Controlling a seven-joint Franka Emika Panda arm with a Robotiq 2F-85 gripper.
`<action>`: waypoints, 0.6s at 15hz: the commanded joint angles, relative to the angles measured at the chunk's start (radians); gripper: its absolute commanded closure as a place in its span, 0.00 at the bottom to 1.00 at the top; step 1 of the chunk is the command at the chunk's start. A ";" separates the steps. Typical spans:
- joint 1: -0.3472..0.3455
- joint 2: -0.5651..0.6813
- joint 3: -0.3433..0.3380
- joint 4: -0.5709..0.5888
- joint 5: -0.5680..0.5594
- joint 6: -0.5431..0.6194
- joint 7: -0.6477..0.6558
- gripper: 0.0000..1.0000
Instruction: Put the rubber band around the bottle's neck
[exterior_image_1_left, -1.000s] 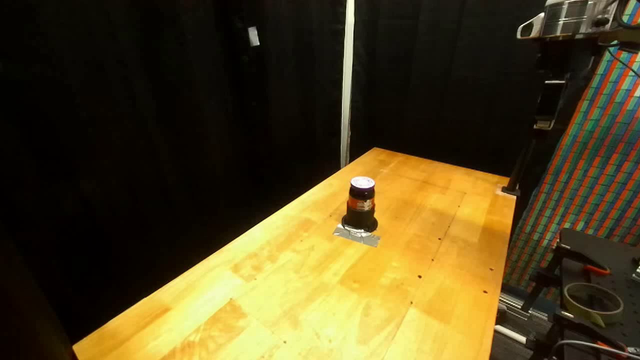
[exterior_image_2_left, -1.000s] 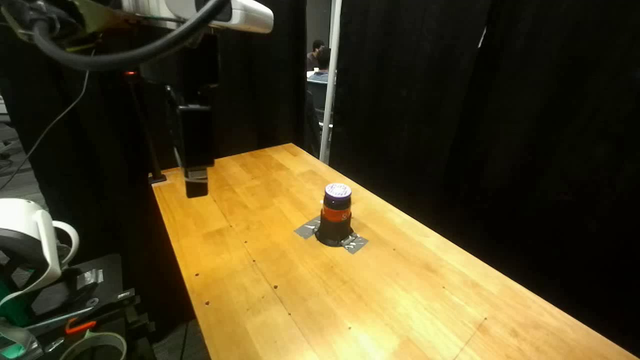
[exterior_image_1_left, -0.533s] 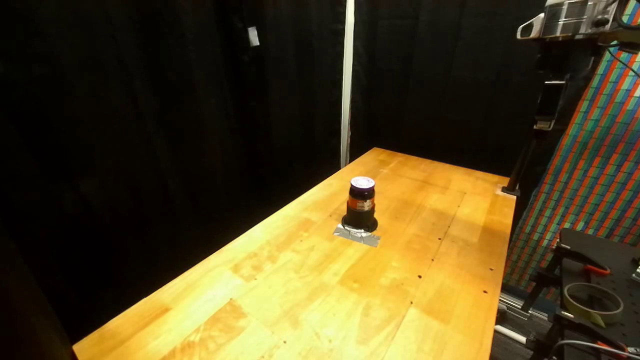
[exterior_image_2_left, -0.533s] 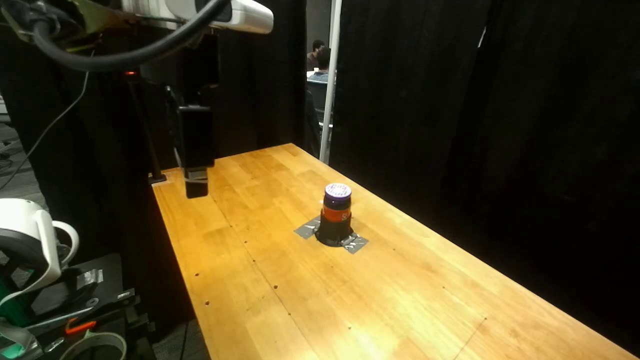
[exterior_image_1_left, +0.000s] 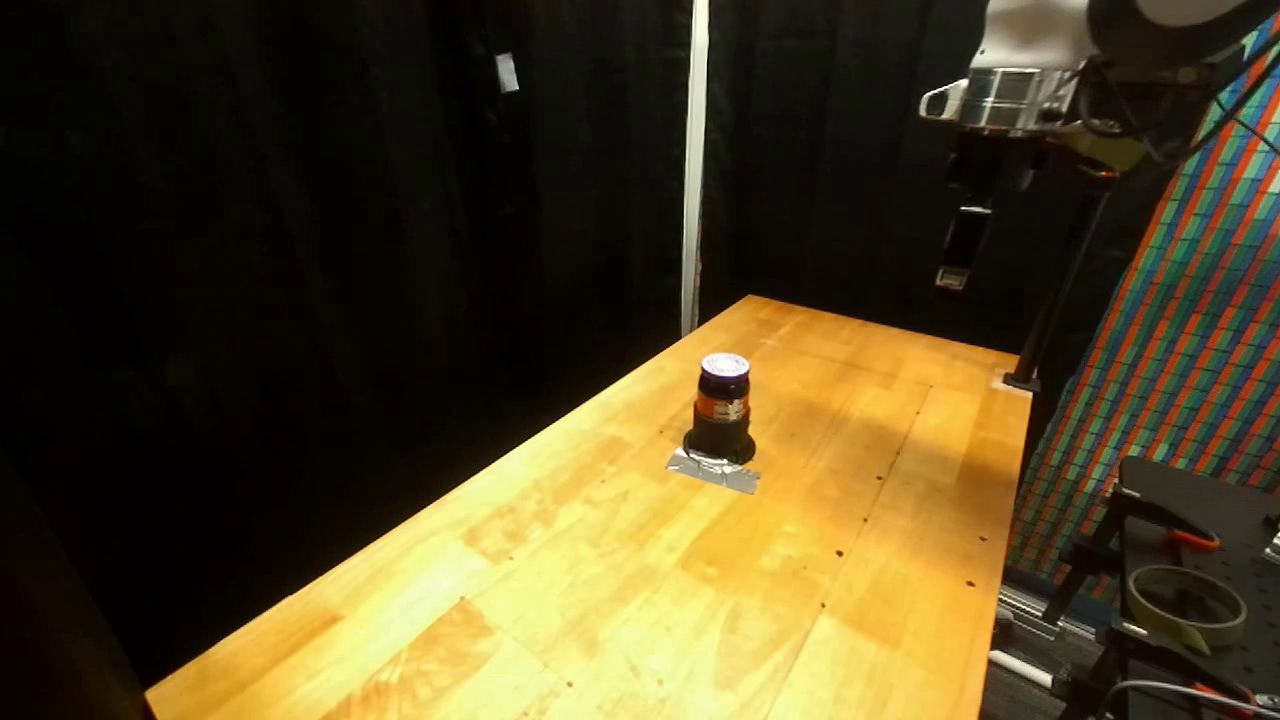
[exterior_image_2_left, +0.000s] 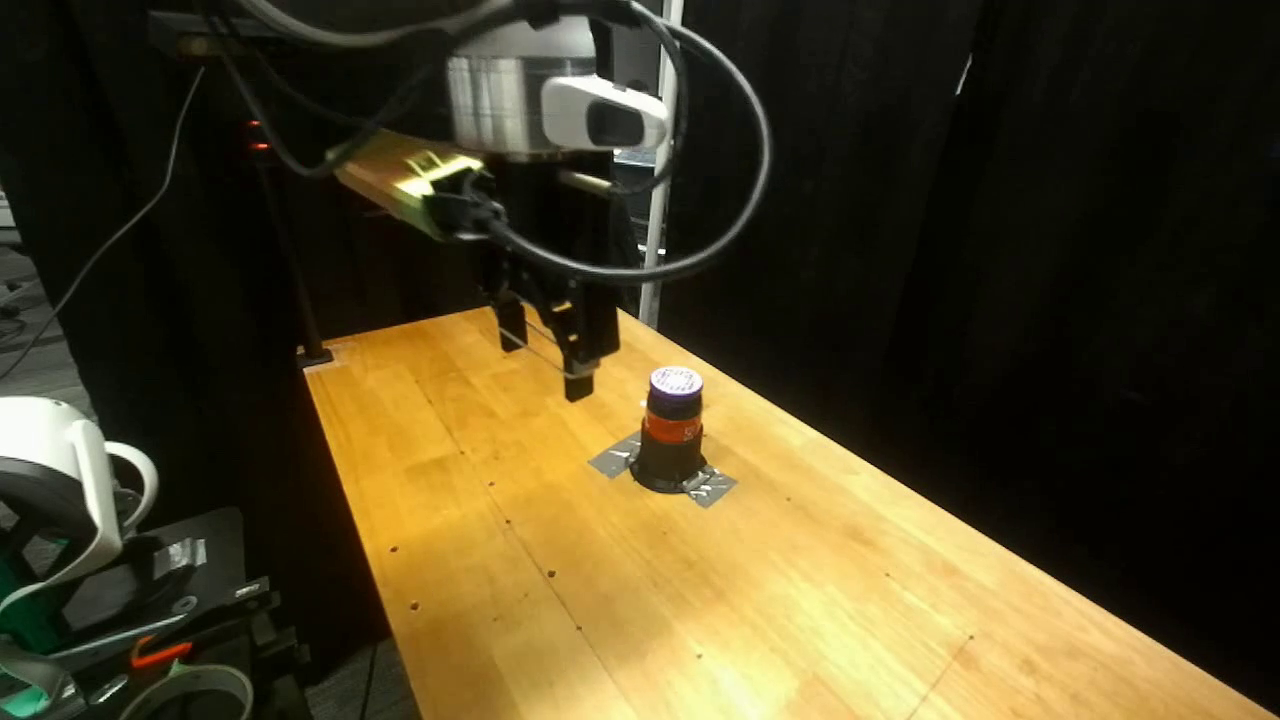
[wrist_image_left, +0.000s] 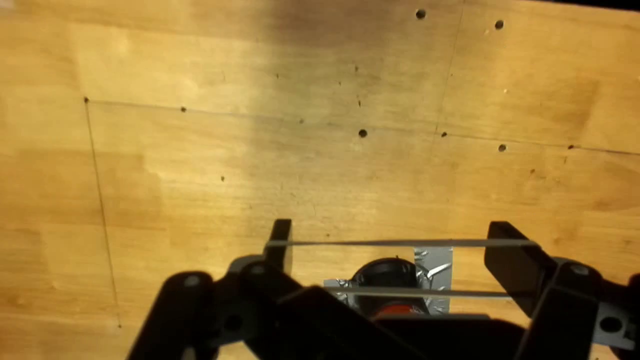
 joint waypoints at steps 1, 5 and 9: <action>0.036 0.258 0.002 0.210 0.109 0.068 -0.126 0.00; 0.028 0.487 0.060 0.443 0.168 0.029 -0.189 0.00; 0.024 0.661 0.094 0.637 0.110 0.019 -0.141 0.00</action>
